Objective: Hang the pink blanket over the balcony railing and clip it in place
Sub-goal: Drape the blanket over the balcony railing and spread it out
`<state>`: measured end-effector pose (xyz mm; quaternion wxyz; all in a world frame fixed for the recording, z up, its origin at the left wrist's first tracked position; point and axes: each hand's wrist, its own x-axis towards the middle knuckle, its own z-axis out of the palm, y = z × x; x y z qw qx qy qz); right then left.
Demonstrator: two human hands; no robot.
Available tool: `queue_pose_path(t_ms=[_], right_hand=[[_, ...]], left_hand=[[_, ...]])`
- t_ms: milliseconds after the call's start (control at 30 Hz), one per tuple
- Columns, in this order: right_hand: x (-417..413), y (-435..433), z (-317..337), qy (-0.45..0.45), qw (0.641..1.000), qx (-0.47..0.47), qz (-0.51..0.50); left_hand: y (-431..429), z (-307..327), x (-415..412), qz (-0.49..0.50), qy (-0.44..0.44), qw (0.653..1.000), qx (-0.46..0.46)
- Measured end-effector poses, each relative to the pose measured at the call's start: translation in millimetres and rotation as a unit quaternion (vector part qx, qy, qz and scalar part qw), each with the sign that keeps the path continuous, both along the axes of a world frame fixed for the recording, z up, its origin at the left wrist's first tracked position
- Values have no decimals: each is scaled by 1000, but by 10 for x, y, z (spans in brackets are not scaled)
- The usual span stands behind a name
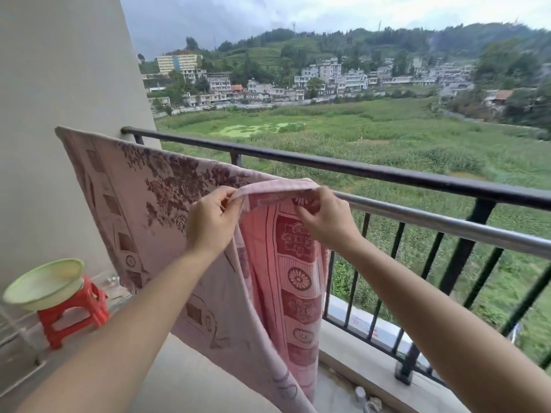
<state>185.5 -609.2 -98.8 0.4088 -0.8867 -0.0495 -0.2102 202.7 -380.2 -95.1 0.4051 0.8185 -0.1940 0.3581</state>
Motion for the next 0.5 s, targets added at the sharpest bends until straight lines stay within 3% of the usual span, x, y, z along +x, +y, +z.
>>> queue_pose_path(t_ms=[33,100,167,233,367,500], right_hand=[[21,16,45,-53,997,-45,-32],[103,10,162,-119,961,-227,-103],[208,-43,370,-107,929,-330,-127],[346,-131,614,-56,925,-358,-112],[683,-237,978,10,936,-340,-86],[1056,-94,1238,-2,994,-94,-49]], left_hand=[[16,81,38,-12,-5,1000,-3],[29,245,105,-43,-9,999,-21],[53,411,187,-51,-14,998,-38],[101,584,271,-32,-27,998,-42],[136,867,437,9,15,1000,-5],[171,1027,631,57,165,982,66]])
